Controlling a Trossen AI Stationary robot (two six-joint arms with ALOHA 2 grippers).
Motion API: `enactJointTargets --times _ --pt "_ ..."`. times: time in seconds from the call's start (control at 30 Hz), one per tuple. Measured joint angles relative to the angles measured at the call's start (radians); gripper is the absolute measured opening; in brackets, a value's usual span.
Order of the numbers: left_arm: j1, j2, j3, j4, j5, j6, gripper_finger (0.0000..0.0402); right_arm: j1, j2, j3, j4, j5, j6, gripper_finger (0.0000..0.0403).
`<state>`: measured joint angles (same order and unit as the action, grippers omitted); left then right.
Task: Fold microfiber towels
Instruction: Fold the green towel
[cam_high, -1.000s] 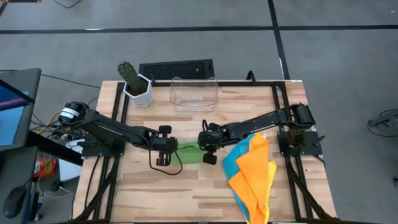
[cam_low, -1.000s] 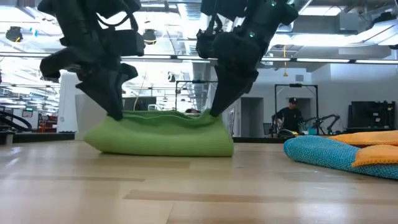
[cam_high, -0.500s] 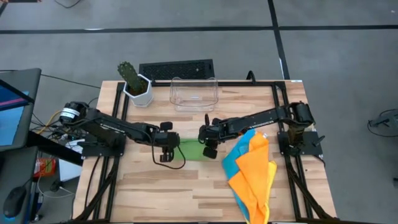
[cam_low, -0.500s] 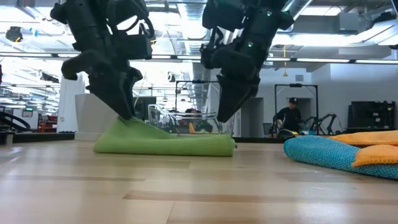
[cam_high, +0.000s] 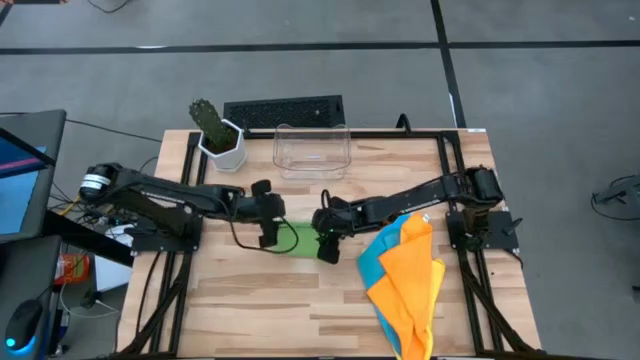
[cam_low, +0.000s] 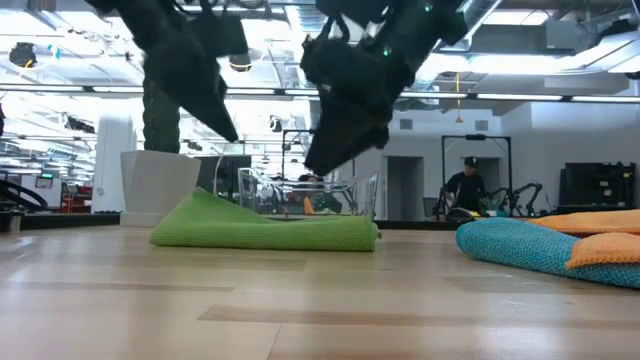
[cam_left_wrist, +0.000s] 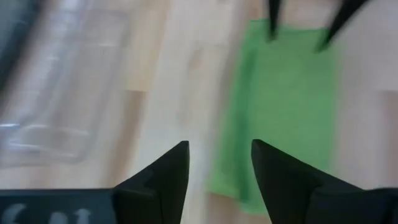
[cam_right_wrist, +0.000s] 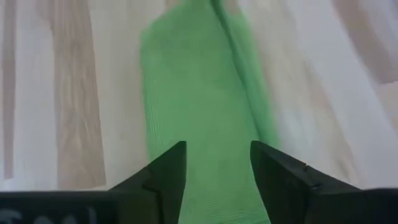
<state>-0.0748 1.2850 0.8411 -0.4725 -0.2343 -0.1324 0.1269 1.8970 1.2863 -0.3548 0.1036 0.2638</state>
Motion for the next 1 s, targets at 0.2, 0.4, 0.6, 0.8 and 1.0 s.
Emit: enactJointTargets --times 0.2,0.4,0.6,0.8,1.0 --pt "-0.022 -0.11 -0.147 0.151 0.187 -0.076 0.0118 0.006 0.106 -0.001 0.022 -0.014 0.029 0.0177" --pt "-0.059 -0.092 -0.309 0.372 0.174 -0.098 0.0055 0.011 0.145 0.001 0.013 -0.022 0.056 0.0174" --pt "-0.037 -0.021 -0.368 0.448 0.132 -0.076 0.0005 0.011 0.142 0.0 0.002 -0.026 0.063 0.0173" --pt "-0.016 0.102 -0.369 0.514 0.114 -0.055 0.0007 0.007 0.096 -0.002 -0.045 -0.033 0.09 0.0178" --pt "0.018 0.22 -0.365 0.587 0.092 -0.128 0.0005 -0.02 -0.053 -0.003 -0.23 -0.025 0.288 0.019"
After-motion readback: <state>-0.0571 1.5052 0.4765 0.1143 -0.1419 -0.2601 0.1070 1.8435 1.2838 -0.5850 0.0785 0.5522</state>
